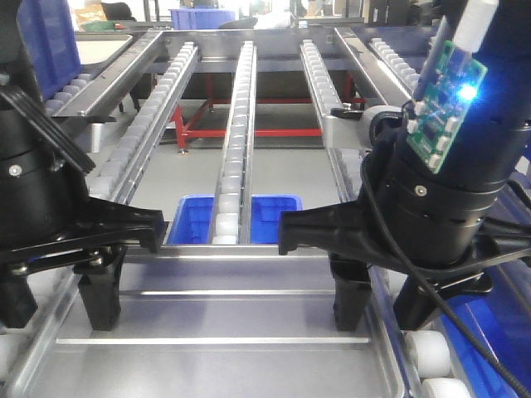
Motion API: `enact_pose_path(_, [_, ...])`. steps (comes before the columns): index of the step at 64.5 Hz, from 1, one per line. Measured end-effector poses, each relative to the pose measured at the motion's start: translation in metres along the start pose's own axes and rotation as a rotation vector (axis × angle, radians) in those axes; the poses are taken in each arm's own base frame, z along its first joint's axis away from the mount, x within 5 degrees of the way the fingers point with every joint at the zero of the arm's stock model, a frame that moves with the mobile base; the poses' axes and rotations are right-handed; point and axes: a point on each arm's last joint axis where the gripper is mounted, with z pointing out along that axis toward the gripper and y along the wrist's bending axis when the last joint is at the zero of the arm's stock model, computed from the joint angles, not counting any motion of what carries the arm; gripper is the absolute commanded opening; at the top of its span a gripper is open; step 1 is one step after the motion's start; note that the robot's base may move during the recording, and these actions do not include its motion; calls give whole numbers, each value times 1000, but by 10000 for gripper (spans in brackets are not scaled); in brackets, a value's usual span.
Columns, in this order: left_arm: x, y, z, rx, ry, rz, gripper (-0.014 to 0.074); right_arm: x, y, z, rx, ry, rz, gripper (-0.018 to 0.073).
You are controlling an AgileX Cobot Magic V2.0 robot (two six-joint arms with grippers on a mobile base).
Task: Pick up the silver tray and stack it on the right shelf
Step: 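Close both grippers on the tray's side rims, then lift the tray with both grippers and pull it toward the robot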
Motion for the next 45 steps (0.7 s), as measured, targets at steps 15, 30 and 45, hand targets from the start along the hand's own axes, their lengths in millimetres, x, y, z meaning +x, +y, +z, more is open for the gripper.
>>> enact_pose_path(15, [0, 0, 0, 0, 2, -1, 277, 0, 0, 0, 0, 0, -3, 403])
enact_pose_path(30, [0, 0, 0, 3, 4, -6, 204, 0, 0, 0, -2, -2, -2, 315])
enact_pose_path(45, [1, 0, 0, -6, 14, -2, -89, 0, 1, 0, -1, 2, -1, 58])
